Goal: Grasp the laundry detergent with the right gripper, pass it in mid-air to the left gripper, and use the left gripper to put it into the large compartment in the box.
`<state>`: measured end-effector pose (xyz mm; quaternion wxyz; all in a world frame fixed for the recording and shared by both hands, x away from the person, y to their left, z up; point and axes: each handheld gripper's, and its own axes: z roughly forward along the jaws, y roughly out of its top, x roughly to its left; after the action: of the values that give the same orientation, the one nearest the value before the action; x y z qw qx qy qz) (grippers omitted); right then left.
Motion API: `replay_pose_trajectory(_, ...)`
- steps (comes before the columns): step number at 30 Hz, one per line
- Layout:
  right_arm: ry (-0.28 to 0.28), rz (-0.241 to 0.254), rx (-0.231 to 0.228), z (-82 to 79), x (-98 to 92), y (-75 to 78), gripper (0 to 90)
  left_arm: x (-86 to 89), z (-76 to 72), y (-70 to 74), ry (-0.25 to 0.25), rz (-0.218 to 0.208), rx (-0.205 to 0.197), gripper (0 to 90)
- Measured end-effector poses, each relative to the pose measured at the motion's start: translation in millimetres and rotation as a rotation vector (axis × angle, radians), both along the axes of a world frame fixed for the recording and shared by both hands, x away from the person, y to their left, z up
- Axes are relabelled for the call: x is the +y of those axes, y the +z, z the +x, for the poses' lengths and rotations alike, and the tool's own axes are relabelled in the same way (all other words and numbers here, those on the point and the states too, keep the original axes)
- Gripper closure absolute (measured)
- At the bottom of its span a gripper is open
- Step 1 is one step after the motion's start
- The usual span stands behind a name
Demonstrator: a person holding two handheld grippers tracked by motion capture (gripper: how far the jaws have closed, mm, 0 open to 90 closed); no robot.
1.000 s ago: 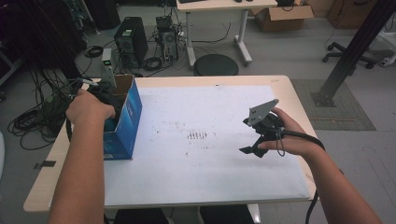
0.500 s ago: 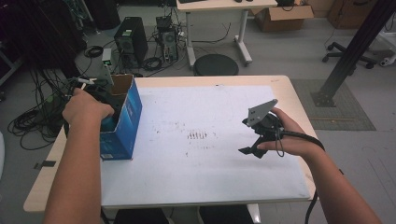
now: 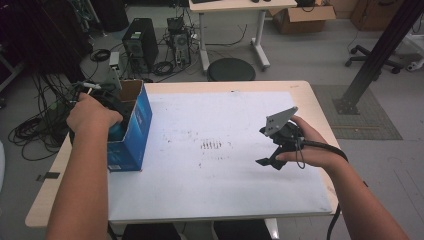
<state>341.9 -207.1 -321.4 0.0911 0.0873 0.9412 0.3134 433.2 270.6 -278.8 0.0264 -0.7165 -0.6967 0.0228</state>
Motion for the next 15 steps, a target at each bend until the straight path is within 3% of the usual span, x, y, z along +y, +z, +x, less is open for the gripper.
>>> replay_pose_trajectory(6,0.000,0.004,-0.004,-0.7,-0.2,0.6,2.3,-2.3,-1.9,7.2,-0.004,0.026,0.003,27.5)
replay_pose_trajectory(15,0.006,0.010,-0.014,-3.9,0.1,5.1,2.3,0.3,-10.3,24.4,0.004,0.037,-0.033,25.5)
